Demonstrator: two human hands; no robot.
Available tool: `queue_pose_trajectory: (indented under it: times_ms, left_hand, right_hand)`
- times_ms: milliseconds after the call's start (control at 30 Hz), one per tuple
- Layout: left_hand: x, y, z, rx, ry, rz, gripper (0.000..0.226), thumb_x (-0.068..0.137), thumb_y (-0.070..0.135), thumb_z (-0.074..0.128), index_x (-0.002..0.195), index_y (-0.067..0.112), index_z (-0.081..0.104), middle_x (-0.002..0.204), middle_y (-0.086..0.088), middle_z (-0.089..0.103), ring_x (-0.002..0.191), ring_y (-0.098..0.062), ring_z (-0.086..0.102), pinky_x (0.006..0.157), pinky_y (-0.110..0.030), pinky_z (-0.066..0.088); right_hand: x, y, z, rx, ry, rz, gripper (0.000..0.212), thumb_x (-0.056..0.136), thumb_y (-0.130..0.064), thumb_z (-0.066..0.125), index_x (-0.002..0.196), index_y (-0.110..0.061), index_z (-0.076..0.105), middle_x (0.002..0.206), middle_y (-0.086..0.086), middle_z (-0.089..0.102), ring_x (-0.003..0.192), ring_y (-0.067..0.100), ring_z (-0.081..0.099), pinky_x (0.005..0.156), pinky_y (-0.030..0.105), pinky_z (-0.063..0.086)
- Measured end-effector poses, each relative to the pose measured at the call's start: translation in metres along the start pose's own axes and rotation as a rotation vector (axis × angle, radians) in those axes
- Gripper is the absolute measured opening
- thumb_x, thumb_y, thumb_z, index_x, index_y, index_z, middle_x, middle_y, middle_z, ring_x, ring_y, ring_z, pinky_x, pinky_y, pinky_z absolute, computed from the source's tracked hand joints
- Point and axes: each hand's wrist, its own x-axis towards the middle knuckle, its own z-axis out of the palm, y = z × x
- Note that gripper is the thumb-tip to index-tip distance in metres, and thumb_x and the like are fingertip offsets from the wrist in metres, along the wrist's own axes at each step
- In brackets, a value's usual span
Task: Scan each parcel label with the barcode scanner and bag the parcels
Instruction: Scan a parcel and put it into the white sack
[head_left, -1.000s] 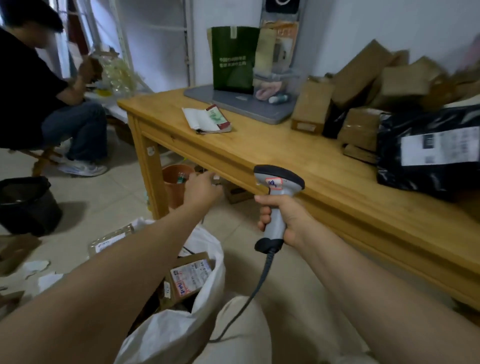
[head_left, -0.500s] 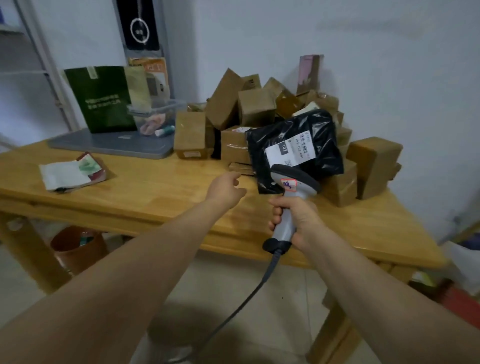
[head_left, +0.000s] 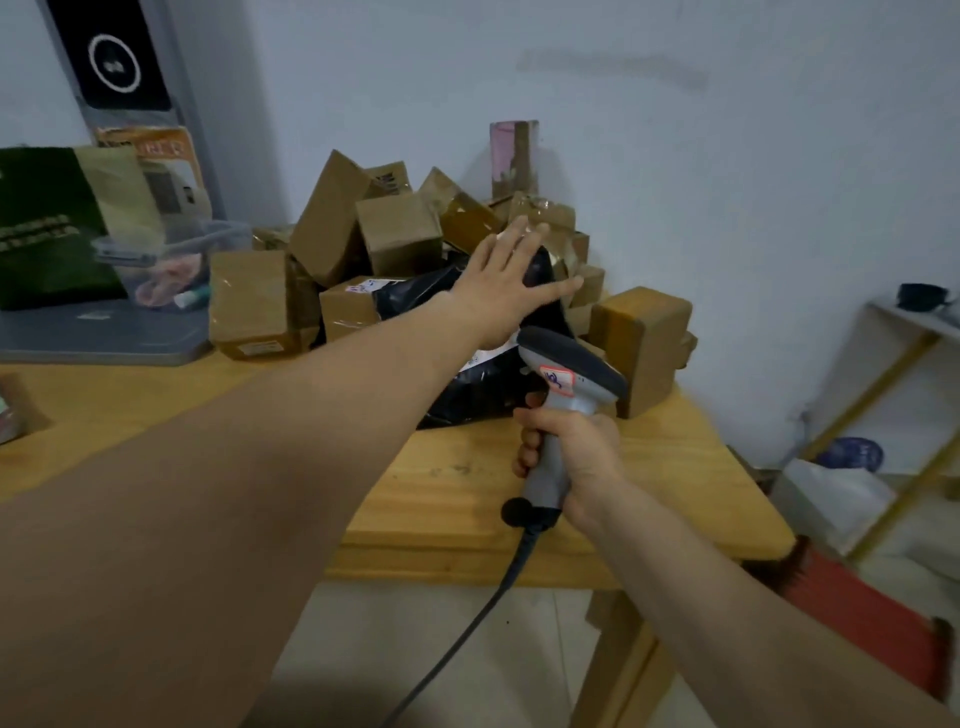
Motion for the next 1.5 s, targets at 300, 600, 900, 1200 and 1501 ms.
queue_pose_trajectory:
  times_ms: [300, 600, 900, 1200, 1501]
  left_hand:
    - [-0.005, -0.021, -0.029, 0.379, 0.009, 0.039, 0.031, 0.087, 0.028, 0.062, 0.118, 0.029, 0.064, 0.147, -0.002, 0.043, 0.148, -0.027, 0.009, 0.110, -0.056, -0.017]
    - [-0.080, -0.099, -0.101, -0.308, -0.011, -0.249, 0.029, 0.086, 0.024, 0.070, 0.111, 0.009, 0.066, 0.112, -0.010, 0.062, 0.108, -0.028, 0.055, 0.084, -0.027, 0.038]
    - [-0.158, -0.115, -0.092, -0.518, -0.207, -0.448, 0.021, 0.087, 0.019, 0.070, 0.104, 0.007, 0.070, 0.093, -0.001, 0.060, 0.088, -0.017, 0.053, 0.077, -0.026, 0.038]
    - [-0.190, -0.122, -0.100, -0.512, -0.193, -0.565, 0.007, 0.089, 0.015, 0.065, 0.083, 0.013, 0.062, 0.071, 0.005, 0.050, 0.069, -0.011, 0.047, 0.068, -0.025, 0.039]
    - [-0.205, -0.132, -0.102, -0.515, -0.203, -0.597, 0.014, 0.089, 0.017, 0.065, 0.084, 0.004, 0.068, 0.078, -0.007, 0.059, 0.080, -0.021, 0.056, 0.072, -0.030, 0.047]
  right_hand:
    - [-0.010, -0.001, -0.007, -0.023, -0.039, -0.005, 0.016, 0.082, 0.004, 0.063, 0.083, -0.010, 0.055, 0.050, 0.003, 0.048, 0.041, 0.015, 0.044, 0.044, 0.026, 0.043]
    - [-0.046, 0.009, 0.031, -0.125, -0.165, -0.090, 0.015, 0.081, 0.006, 0.063, 0.080, -0.006, 0.055, 0.048, 0.004, 0.046, 0.039, 0.017, 0.041, 0.045, 0.027, 0.041]
    - [-0.084, 0.033, 0.055, -0.414, -0.237, -0.075, 0.026, 0.080, 0.005, 0.065, 0.063, -0.006, 0.049, 0.046, 0.007, 0.046, 0.037, 0.018, 0.040, 0.046, 0.028, 0.038]
    - [-0.106, 0.048, 0.080, -0.612, -0.325, -0.194, 0.017, 0.080, 0.001, 0.068, 0.071, -0.007, 0.055, 0.051, 0.005, 0.049, 0.039, 0.015, 0.045, 0.044, 0.028, 0.044]
    - [-0.116, 0.054, 0.092, -0.664, -0.333, -0.245, 0.012, 0.083, -0.006, 0.068, 0.077, -0.008, 0.058, 0.055, 0.005, 0.053, 0.046, 0.018, 0.050, 0.056, 0.035, 0.050]
